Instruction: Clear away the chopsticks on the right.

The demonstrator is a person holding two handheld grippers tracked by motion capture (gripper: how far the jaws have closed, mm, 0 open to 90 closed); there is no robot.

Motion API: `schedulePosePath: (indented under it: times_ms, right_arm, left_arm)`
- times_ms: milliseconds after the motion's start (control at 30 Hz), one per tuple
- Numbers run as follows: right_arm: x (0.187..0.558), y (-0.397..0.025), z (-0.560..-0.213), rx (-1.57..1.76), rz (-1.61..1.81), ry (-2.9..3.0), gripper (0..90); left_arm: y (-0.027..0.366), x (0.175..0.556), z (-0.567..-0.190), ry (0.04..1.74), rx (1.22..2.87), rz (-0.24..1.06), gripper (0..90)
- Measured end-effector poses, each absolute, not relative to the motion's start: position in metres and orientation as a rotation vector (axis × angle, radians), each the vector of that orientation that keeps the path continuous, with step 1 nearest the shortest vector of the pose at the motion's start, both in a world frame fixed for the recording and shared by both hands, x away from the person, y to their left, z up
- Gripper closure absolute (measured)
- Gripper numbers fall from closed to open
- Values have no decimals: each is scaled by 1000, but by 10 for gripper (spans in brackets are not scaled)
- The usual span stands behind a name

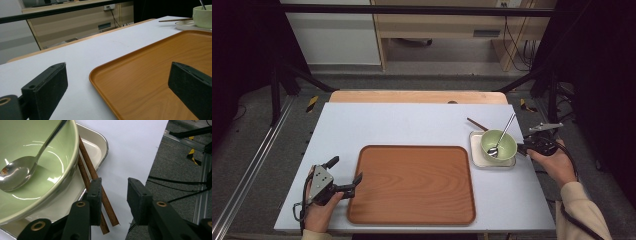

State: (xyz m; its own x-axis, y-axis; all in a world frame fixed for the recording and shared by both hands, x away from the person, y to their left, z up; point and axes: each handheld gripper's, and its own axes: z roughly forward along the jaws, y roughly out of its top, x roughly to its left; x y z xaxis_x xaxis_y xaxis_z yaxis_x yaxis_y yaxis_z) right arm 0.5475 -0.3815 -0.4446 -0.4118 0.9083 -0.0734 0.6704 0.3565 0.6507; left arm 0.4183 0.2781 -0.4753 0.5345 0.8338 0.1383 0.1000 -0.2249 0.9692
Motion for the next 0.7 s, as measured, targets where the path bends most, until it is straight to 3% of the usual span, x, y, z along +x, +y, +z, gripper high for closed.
schedulePosePath:
  times_ms: [700]
  right_arm:
    - [549, -380, -448, 1386, 775, 2218, 674]
  left_arm:
    - [277, 418, -475, 791, 1678, 831, 21]
